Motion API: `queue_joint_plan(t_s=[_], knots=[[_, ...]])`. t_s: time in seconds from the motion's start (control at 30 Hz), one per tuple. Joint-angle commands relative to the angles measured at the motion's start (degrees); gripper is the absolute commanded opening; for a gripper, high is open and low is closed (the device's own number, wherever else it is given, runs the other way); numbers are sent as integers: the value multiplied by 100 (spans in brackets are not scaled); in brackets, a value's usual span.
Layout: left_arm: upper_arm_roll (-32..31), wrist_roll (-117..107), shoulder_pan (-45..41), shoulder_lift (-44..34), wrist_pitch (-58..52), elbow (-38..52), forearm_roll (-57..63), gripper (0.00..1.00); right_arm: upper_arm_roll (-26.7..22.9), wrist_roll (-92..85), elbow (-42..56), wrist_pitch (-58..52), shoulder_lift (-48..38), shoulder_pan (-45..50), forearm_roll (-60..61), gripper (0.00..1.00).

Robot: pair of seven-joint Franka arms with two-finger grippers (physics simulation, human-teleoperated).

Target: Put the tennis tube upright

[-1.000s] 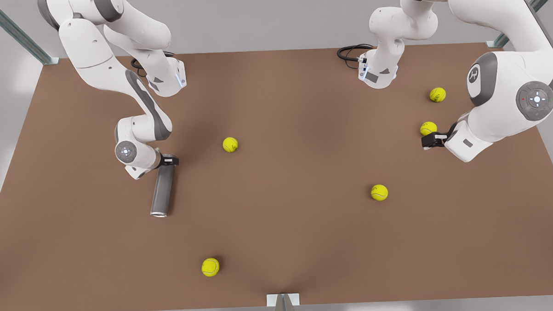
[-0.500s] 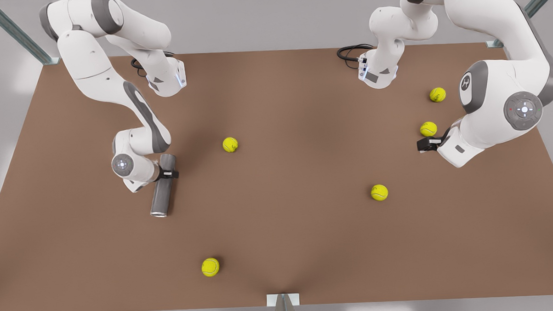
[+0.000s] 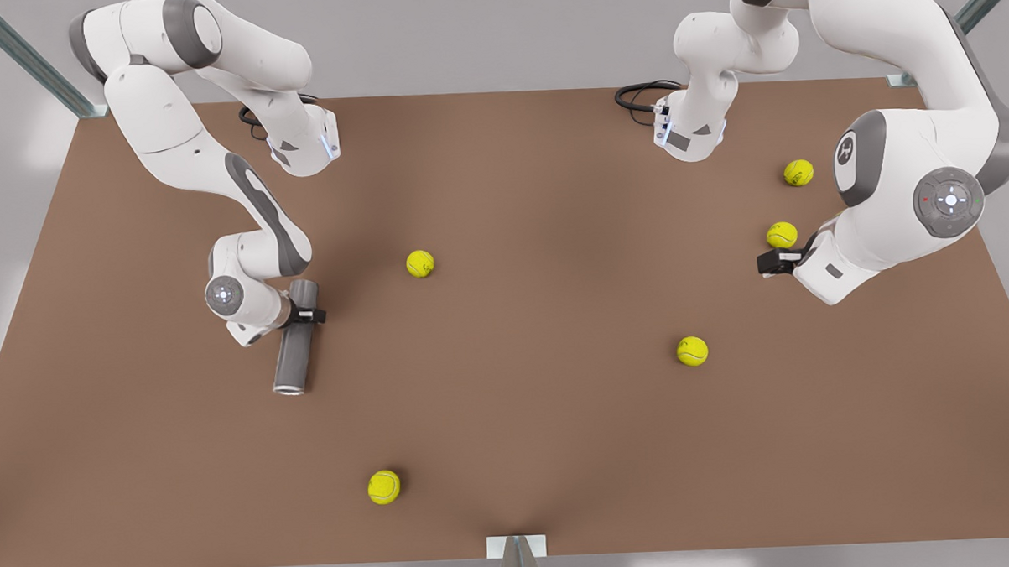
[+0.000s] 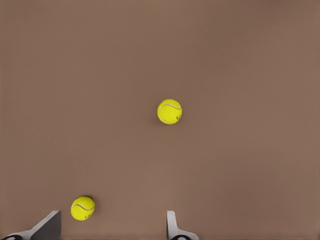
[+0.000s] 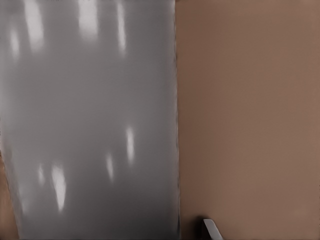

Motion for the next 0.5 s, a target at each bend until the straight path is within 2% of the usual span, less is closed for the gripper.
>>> queue_joint_plan(t_s=[0.0, 0.03, 0.07, 0.17, 0.33, 0.4, 0.47], knots=[[4, -1, 7, -1, -3, 0, -6, 100, 0, 0, 5, 0, 0, 0, 1, 100], [4, -1, 16, 8, 6, 0, -6, 100, 0, 9, -4, 0, 0, 0, 1, 100], [4, -1, 16, 8, 6, 0, -6, 100, 0, 18, 5, -35, -17, 8, -8, 95], [-4, -1, 60, -27, 6, 0, -6, 100, 0, -9, 5, -44, -17, 17, -17, 59], [4, -1, 60, -27, 6, -9, -6, 100, 0, -9, 14, -44, -9, 9, -70, 58], [-4, -1, 60, -27, 6, -9, -6, 100, 0, -9, 14, -44, -9, 9, -70, 60], [4, -1, 60, -36, -3, -9, -6, 100, 0, -9, 23, -44, -9, 17, -70, 66]])
